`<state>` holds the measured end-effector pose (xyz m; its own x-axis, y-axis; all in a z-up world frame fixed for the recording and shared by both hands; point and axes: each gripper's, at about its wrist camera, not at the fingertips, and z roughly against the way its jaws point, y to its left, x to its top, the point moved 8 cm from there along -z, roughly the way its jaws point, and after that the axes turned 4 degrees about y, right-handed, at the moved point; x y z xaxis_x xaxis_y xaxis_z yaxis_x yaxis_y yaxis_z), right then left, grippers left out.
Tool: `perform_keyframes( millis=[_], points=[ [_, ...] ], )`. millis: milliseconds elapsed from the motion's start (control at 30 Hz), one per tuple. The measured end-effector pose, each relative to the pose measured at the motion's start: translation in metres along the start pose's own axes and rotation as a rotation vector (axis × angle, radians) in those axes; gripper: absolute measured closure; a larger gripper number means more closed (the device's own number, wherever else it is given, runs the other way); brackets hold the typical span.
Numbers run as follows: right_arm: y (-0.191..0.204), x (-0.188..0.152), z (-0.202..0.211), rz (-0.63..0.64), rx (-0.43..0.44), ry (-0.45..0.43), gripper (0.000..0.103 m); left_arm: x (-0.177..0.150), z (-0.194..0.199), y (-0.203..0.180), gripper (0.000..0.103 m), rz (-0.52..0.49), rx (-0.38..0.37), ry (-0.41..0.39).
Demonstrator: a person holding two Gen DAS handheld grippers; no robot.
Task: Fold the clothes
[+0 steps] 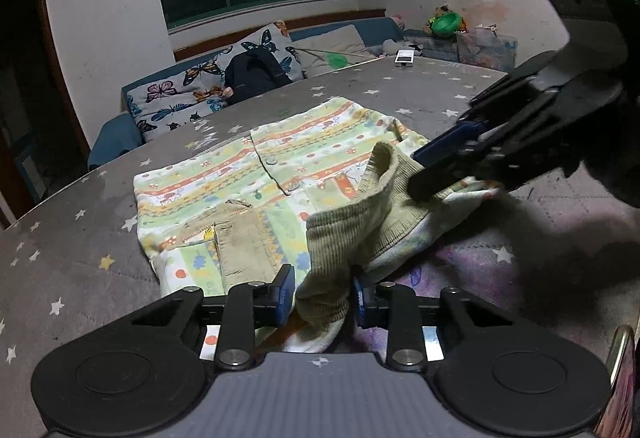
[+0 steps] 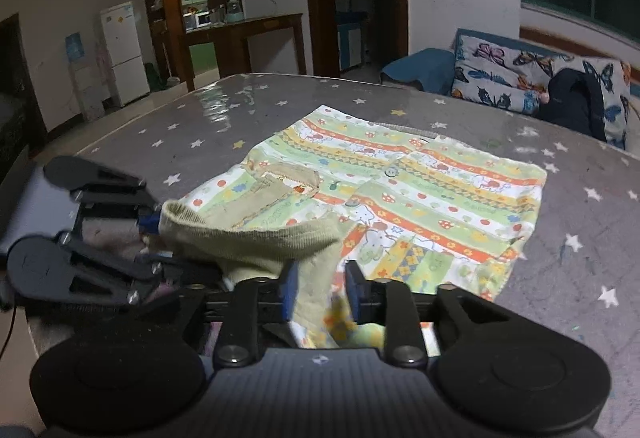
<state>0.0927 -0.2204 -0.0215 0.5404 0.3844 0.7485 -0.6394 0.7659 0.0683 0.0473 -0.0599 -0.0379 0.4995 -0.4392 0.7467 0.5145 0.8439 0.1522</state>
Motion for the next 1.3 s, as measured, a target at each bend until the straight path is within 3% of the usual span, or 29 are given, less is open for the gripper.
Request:
perform_keyframes(
  millis=[200,367,667,833,1000,1133,1300],
  points=[
    [0.006,-0.019,0.011,0.099,-0.018,0.036,0.055,0.0,-0.001,0.002,0.07,0.011,-0.007,0.001],
    [0.006,-0.026,-0.001,0.115,-0.032,0.055,0.051,-0.001,0.0,0.003,0.065,0.018,-0.01,0.01],
    [0.013,-0.029,-0.01,0.152,-0.062,0.048,0.053,-0.002,0.001,0.002,0.062,-0.005,-0.003,0.01],
    [0.017,-0.029,-0.01,0.165,-0.08,0.035,0.065,-0.004,0.003,0.001,0.055,-0.013,0.001,0.012],
    [0.021,-0.028,-0.006,0.165,-0.07,0.026,0.084,-0.008,0.008,0.001,0.048,-0.042,0.007,0.006],
    [0.022,-0.029,0.001,0.144,-0.061,0.017,0.089,-0.021,0.014,0.0,0.037,-0.098,0.019,0.005],
    [0.017,-0.029,0.013,0.078,-0.047,-0.004,0.093,-0.031,0.02,0.004,0.031,-0.14,0.041,-0.011]
  ],
)
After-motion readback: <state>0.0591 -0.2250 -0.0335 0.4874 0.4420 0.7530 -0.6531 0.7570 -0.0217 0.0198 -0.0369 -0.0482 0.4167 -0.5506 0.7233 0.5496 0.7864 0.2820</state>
